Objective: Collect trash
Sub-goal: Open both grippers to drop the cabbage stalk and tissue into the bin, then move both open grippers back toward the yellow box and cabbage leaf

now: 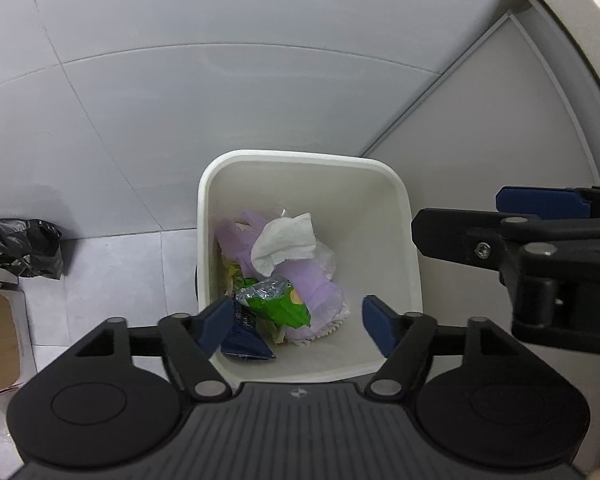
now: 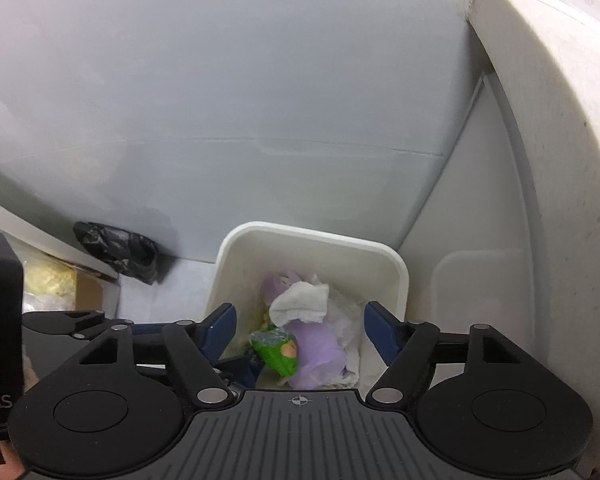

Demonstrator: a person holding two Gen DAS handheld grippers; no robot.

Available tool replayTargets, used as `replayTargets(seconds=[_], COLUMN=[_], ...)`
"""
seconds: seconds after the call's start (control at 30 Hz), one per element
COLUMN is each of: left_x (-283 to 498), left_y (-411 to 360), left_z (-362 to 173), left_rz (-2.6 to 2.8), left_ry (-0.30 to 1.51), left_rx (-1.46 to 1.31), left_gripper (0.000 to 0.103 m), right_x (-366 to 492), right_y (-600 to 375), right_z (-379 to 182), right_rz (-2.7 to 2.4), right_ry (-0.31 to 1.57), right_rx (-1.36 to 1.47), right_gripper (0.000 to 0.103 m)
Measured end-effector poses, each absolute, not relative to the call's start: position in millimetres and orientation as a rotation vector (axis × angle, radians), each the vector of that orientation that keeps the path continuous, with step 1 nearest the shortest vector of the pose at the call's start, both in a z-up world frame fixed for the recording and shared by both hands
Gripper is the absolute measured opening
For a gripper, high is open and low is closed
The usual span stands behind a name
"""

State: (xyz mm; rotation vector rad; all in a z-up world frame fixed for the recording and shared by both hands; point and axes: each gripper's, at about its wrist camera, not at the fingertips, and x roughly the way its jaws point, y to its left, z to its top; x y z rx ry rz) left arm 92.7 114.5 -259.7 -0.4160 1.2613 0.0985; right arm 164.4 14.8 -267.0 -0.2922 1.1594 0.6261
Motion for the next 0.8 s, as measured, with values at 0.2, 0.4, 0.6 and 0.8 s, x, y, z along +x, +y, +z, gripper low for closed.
replayTargets(seconds=[0.2, 0.4, 0.6, 0.8], left_x=[90.5, 87.7, 86.4, 82.0], left_y=[114.8, 116.5, 118.9, 118.7], left_z=[-251.5, -244.8, -237.0, -223.0], left_rz=[0.110, 0.138, 0.144, 0.154], left_ry=[1.260, 1.262, 1.273, 1.268], left_rx=[-0.395, -0.392, -0.400, -0.394], left_gripper=[0.081, 0.092, 0.100, 0.102], right_x=[161.3, 156.7, 147.5, 131.8], right_y=[17.7, 7.3, 1.5, -5.8], right_z=[-252.8, -224.6, -195.6, -171.0], right_rz=[0.659, 0.693, 0.711, 0.723], right_ry=[1.137, 1.094, 1.030, 0.962], right_rx=[-0.297, -0.287, -0.295, -0.290], right_gripper=[0.078, 0.084, 0.089, 0.090])
